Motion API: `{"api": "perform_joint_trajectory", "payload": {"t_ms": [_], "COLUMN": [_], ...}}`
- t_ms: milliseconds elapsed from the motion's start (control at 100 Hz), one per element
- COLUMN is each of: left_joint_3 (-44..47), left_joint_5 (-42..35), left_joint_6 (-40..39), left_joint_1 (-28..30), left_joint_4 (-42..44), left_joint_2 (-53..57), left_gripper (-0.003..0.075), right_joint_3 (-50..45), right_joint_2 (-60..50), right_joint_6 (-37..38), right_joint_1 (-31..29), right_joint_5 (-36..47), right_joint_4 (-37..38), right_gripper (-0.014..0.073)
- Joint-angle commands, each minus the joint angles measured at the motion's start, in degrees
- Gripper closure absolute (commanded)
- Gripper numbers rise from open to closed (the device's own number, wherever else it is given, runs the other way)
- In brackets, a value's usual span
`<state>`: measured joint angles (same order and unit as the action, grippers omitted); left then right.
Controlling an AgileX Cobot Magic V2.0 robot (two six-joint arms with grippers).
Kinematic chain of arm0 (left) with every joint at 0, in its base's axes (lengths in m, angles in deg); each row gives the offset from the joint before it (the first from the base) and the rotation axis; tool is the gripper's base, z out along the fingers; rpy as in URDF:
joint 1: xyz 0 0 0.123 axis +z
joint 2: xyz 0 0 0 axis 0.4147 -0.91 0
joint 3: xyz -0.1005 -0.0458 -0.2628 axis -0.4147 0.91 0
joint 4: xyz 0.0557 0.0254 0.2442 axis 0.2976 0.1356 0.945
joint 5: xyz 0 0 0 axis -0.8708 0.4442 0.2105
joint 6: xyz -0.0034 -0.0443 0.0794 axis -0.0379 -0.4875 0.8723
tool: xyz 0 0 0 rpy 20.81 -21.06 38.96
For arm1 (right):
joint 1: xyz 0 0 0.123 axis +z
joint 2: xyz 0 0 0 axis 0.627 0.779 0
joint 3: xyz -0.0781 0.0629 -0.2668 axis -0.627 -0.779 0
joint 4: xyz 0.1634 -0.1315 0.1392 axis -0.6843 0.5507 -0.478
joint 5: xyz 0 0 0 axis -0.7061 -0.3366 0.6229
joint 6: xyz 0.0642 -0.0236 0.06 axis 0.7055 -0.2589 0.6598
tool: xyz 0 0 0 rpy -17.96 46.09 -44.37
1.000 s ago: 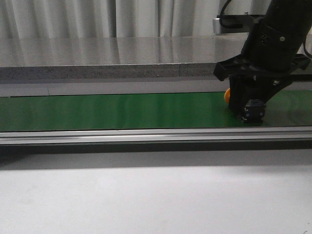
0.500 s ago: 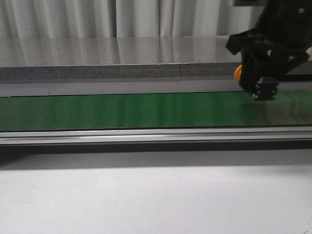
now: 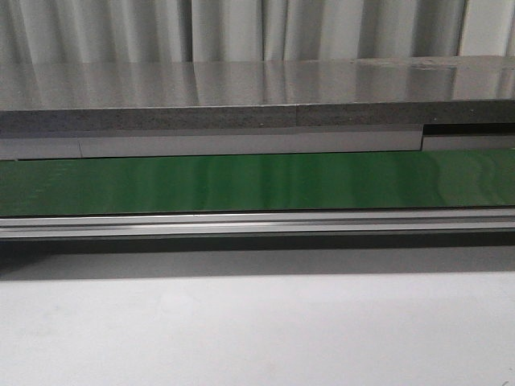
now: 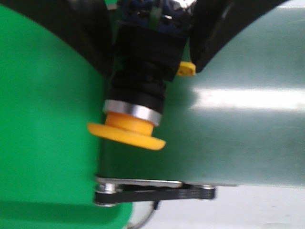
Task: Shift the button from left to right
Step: 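Lift the button with the right gripper and carry it over the green tray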
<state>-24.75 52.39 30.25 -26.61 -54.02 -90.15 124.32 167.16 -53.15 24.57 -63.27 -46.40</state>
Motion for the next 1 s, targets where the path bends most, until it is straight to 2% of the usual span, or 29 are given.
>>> {"api": "perform_joint_trajectory", "payload": {"t_ms": [0, 260, 510, 990], "left_joint_3": [-1.56, -1.56, -1.56, -1.56], "left_joint_5": [-4.45, -4.45, -4.45, -4.45], "left_joint_6": [-0.02, -0.02, -0.02, -0.02], "left_joint_1": [-0.53, -0.53, -0.53, -0.53], "left_joint_4": [-0.71, -0.71, -0.71, -0.71], "left_joint_2": [-0.48, -0.48, -0.48, -0.48], "left_gripper": [0.074, 0.074, 0.074, 0.074], "right_joint_3": [1.84, 4.81, 8.85, 10.94], "right_joint_2": [-2.34, 1.92, 7.56, 15.96], "right_joint_6": [-2.91, -7.94, -12.75, -15.27], "right_joint_1": [-3.73, -8.36, -9.81, -10.79], "right_joint_5": [4.3, 5.02, 4.16, 2.55], "right_joint_4": [0.38, 0.38, 0.58, 1.23], "right_gripper": [0.045, 0.045, 0.045, 0.045]}}
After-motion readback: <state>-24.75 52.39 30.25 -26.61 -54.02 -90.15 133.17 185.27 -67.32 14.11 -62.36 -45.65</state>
